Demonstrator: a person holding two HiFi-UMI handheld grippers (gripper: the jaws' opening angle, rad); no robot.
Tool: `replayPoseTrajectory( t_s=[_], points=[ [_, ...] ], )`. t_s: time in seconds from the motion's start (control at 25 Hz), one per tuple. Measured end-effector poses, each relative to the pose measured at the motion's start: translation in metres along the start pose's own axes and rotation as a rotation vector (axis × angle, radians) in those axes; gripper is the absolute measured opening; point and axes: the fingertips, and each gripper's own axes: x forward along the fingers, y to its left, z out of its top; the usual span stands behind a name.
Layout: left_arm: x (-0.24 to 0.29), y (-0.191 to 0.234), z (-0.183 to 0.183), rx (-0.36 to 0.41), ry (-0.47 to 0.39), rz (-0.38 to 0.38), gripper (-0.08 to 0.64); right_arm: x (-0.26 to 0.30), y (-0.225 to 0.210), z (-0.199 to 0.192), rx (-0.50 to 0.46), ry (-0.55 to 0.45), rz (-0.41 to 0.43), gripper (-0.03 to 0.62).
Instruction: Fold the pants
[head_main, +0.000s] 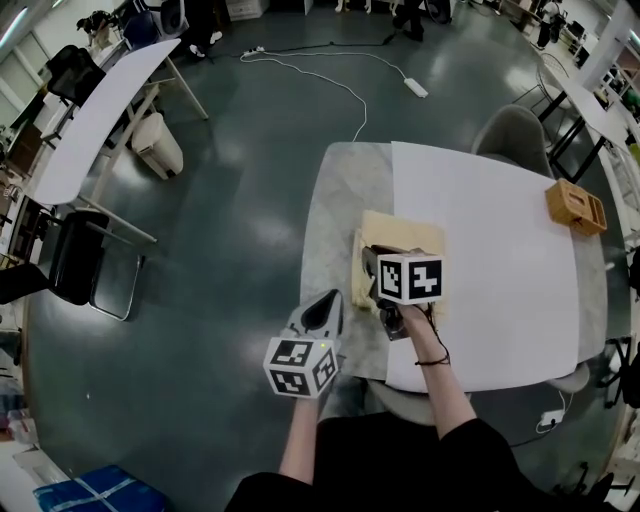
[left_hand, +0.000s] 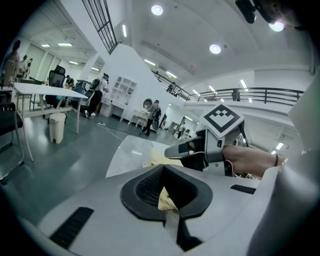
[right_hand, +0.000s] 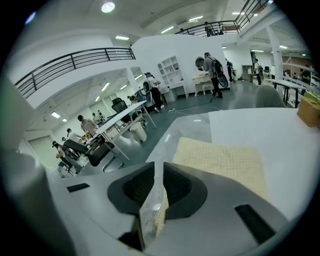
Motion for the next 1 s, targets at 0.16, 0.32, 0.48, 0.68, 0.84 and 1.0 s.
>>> replayPoseTrajectory(
  t_s=[0.16, 0.32, 0.48, 0.68, 0.84, 1.0],
  points=[
    [-0.001, -0.014, 0.008, 0.025, -0.020, 0.003, 0.014, -0.021, -0.008, 0.002, -0.019, -0.038, 0.040, 0.024],
    [-0.003, -0.026, 0.018, 0.053, -0.042, 0.006, 0.014, -0.044, -0.014, 0.004, -0.041, -0.088, 0.084, 0.015],
    [-0.004, -0.042, 0.026, 0.091, -0.061, 0.007, 0.014, -0.073, -0.021, 0.007, -0.057, -0.166, 0.145, 0.015],
    [-0.010, -0.063, 0.039, 0.153, -0.096, 0.012, 0.014, -0.115, -0.028, 0.008, -0.029, -0.289, 0.233, 0.015],
    [-0.018, -0.079, 0.046, 0.179, -0.133, 0.023, 0.014, -0.149, -0.038, 0.006, -0.036, -0.375, 0.263, 0.015],
    [-0.027, -0.092, 0.052, 0.210, -0.174, 0.038, 0.014, -0.182, -0.045, 0.003, -0.070, -0.453, 0.283, 0.015]
  ],
)
